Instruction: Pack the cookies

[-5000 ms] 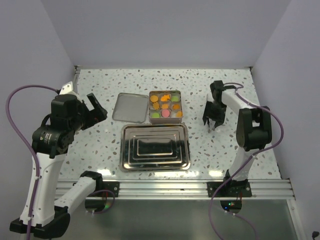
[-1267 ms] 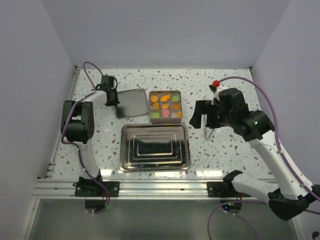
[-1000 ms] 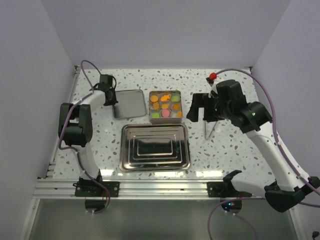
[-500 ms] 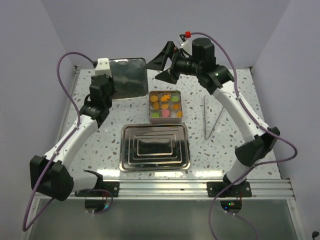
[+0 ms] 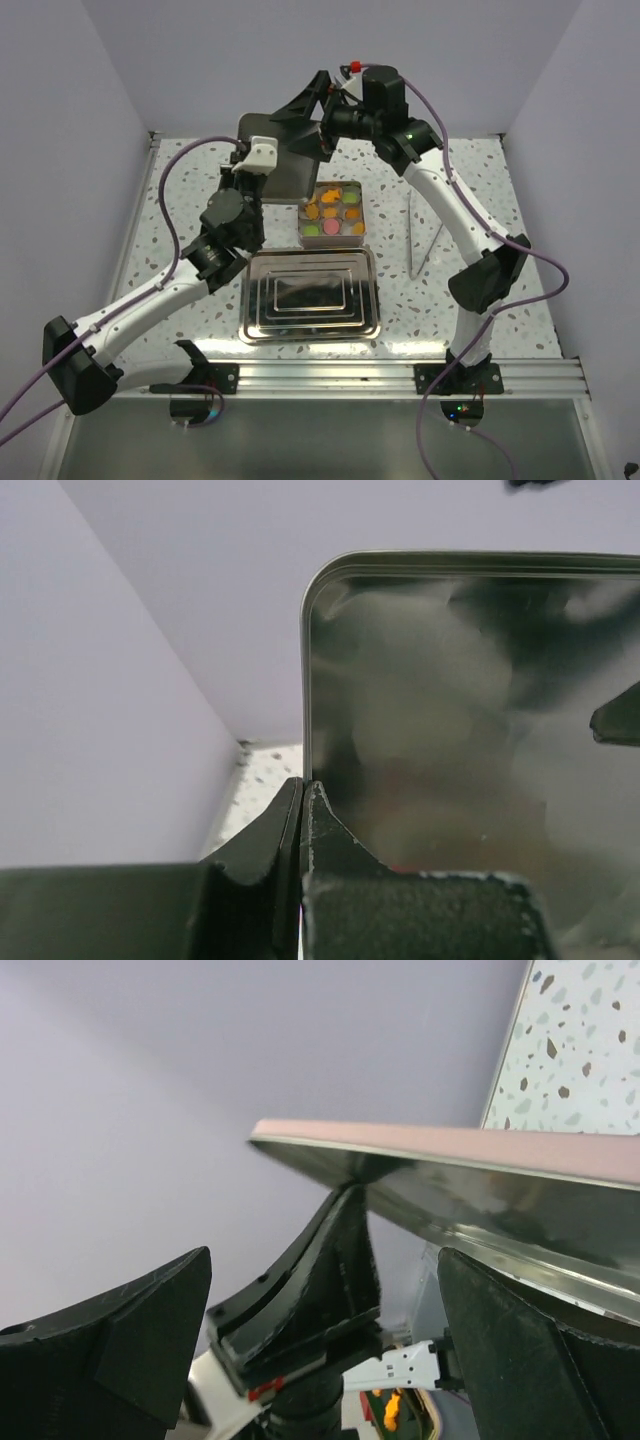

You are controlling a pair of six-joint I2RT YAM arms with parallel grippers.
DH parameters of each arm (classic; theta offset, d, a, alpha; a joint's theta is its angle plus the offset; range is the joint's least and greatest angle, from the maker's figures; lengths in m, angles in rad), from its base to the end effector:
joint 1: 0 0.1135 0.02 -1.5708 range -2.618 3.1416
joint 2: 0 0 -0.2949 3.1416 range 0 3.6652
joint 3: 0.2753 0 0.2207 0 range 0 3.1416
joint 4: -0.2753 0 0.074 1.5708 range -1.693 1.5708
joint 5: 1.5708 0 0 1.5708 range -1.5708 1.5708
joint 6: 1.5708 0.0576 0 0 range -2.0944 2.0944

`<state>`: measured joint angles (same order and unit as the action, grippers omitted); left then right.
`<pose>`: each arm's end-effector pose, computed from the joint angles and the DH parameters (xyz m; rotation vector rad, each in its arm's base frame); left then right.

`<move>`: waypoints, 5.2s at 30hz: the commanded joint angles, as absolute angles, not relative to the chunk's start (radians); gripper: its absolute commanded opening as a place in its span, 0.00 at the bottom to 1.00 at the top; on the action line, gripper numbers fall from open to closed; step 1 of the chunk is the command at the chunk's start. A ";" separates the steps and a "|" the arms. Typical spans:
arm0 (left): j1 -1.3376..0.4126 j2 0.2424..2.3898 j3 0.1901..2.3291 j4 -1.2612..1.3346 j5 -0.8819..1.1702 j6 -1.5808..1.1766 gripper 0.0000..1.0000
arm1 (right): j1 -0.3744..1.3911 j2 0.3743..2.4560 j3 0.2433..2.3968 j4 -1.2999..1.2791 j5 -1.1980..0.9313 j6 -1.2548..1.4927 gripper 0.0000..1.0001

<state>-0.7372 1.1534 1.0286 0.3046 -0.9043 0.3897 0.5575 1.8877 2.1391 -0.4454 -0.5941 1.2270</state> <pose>0.1981 -0.1187 0.4358 0.0535 1.4683 0.3445 0.3412 0.2507 0.4812 0.1867 2.1144 1.7137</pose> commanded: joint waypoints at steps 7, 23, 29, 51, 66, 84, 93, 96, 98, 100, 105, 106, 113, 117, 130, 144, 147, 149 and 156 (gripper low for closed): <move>-0.900 1.149 0.913 1.029 -1.120 1.167 0.00 | 0.555 1.801 2.108 -0.502 -0.626 1.216 0.99; -1.112 1.238 0.897 1.480 -1.012 1.718 0.00 | 0.541 1.839 2.125 -0.586 -0.745 1.193 0.99; -1.134 1.232 0.930 1.503 -0.999 1.755 0.00 | 0.541 1.838 2.092 -0.617 -0.811 1.181 0.91; -1.172 1.201 0.899 1.324 -1.094 1.733 0.17 | 0.528 1.887 2.090 -0.334 -0.773 1.410 0.00; -1.212 1.083 1.218 -0.054 -1.079 0.775 0.62 | 0.279 1.898 2.082 -0.327 -0.752 1.338 0.00; -0.332 1.287 1.251 -0.111 0.421 -0.429 0.79 | 0.167 1.615 1.358 0.010 -0.930 1.066 0.00; -0.210 1.420 0.971 0.371 0.715 -0.707 0.76 | 0.150 1.738 1.364 0.087 -1.037 0.963 0.00; -0.201 1.479 0.921 0.488 0.747 -0.775 0.76 | 0.143 1.775 1.362 0.124 -1.054 0.971 0.00; -0.193 1.520 0.914 0.535 0.753 -0.793 0.77 | 0.143 1.804 1.362 0.129 -1.058 0.962 0.00; -0.193 1.564 0.914 0.554 0.755 -0.795 0.78 | 0.143 1.825 1.368 0.130 -1.058 0.956 0.00; -0.192 1.643 0.931 0.558 0.742 -0.772 0.80 | 0.141 1.897 1.385 0.164 -1.071 0.968 0.00; -0.192 1.669 0.936 0.557 0.742 -0.769 0.80 | 0.140 1.905 1.382 0.175 -1.075 0.974 0.00; -0.192 1.776 0.962 0.587 0.752 -0.758 0.80 | 0.138 1.963 1.350 0.238 -1.095 1.000 0.00; -0.192 1.825 0.983 0.601 0.770 -0.764 0.80 | 0.127 2.002 1.310 0.383 -1.106 1.071 0.00; -0.184 1.928 1.060 0.568 0.792 -0.735 0.80 | 0.097 2.088 1.313 0.257 -1.111 0.965 0.04; -0.181 1.948 1.048 0.600 0.787 -0.753 0.78 | 0.063 2.117 1.414 -0.250 -1.000 0.618 0.34; -0.181 1.945 1.043 0.600 0.785 -0.752 0.78 | 0.061 2.129 1.431 -0.293 -0.973 0.595 0.35; -0.181 1.941 1.037 0.598 0.787 -0.753 0.77 | 0.061 2.144 1.448 -0.331 -0.957 0.577 0.36; -0.181 1.930 1.014 0.594 0.784 -0.747 0.77 | 0.060 2.164 1.482 -0.347 -0.946 0.574 0.36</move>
